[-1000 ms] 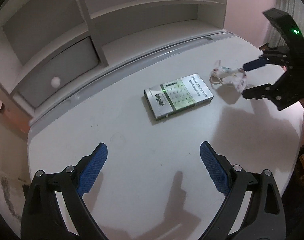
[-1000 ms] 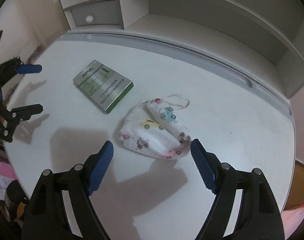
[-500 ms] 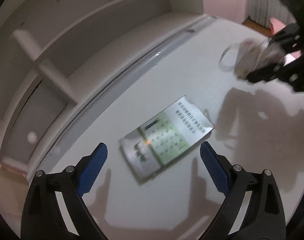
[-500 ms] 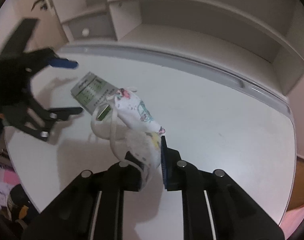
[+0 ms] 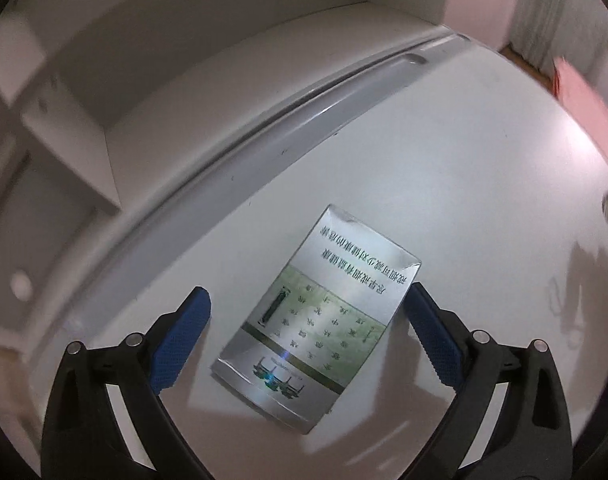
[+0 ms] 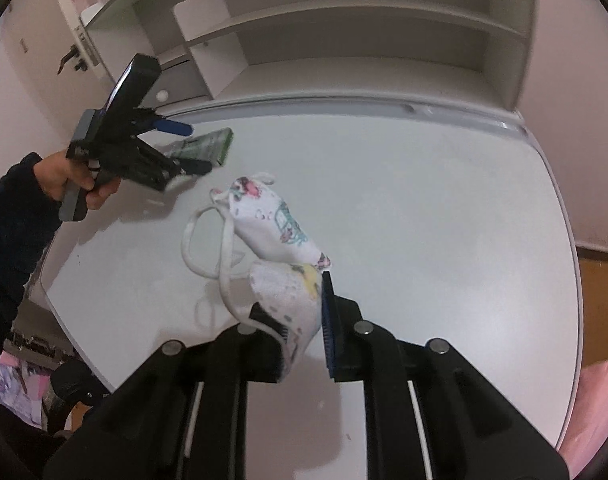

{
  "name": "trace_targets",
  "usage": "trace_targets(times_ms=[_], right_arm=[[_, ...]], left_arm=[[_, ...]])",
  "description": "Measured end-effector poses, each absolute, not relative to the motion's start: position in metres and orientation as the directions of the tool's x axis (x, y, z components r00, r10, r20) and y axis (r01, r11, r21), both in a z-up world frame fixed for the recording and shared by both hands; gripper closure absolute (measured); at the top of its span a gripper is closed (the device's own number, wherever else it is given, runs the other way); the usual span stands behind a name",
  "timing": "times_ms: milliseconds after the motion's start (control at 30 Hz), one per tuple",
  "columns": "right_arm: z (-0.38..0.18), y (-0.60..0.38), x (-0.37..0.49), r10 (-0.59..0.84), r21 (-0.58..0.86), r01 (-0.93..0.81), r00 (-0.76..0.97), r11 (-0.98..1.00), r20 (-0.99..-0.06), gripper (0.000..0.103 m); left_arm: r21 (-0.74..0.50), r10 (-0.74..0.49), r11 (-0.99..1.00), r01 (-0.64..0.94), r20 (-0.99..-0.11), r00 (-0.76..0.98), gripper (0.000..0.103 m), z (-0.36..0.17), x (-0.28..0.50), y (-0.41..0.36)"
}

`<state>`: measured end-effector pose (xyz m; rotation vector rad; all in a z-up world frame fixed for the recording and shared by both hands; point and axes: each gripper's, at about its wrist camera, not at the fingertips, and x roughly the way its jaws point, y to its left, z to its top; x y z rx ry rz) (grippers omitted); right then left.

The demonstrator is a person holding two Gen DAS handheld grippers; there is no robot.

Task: Collect trash
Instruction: 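Grasp the printed face mask with the right tool while the left tool grasps the silver card, then carry the mask and silver card over the bin and open both tools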

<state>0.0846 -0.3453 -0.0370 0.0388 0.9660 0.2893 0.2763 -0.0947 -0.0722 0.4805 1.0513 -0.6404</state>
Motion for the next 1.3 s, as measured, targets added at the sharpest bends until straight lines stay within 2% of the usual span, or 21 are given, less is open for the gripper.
trace_targets(times_ms=[100,167,267,367,533,700,833,1033,1300], right_arm=[[-0.039,-0.363,0.069,0.260,0.186,-0.189,0.540,0.964,-0.800,0.088],[-0.040,-0.376,0.060,0.246,0.194,-0.152,0.550,0.969,-0.798,0.088],[-0.039,-0.400,0.040,0.218,0.206,-0.086,0.569,0.975,-0.793,0.088],[-0.034,-0.431,0.013,0.172,0.215,0.000,0.604,0.977,-0.778,0.088],[-0.034,-0.501,-0.046,0.029,0.214,0.209,0.645,0.954,-0.763,0.088],[-0.062,-0.584,-0.115,-0.153,0.171,0.465,0.580,0.869,-0.800,0.088],[-0.096,-0.641,-0.165,-0.214,0.165,0.602,0.506,0.781,-0.836,0.088],[-0.160,-0.699,-0.224,-0.228,0.169,0.741,0.403,0.650,-0.886,0.088],[-0.249,-0.726,-0.250,-0.145,0.127,0.796,0.260,0.591,-0.955,0.088]], left_arm=[[0.026,-0.267,0.748,0.663,-0.903,0.337,0.012,-0.073,0.277,-0.089],[0.030,-0.277,0.748,0.664,-0.893,0.353,0.036,-0.068,0.270,-0.083],[0.046,-0.253,0.768,0.639,-0.895,0.368,0.044,-0.071,0.252,-0.088],[0.057,-0.243,0.780,0.623,-0.890,0.387,0.045,-0.065,0.235,-0.107],[0.016,-0.361,0.714,0.700,-0.848,0.388,0.045,-0.036,0.175,-0.189],[-0.036,-0.539,0.523,0.851,-0.787,0.299,0.045,-0.007,0.081,-0.302],[-0.065,-0.632,0.332,0.941,-0.756,0.170,0.045,-0.005,-0.002,-0.393],[-0.127,-0.622,0.141,0.982,-0.783,-0.012,0.045,-0.062,-0.099,-0.507],[-0.141,-0.513,0.135,0.981,-0.857,-0.053,0.045,-0.184,-0.138,-0.598]])
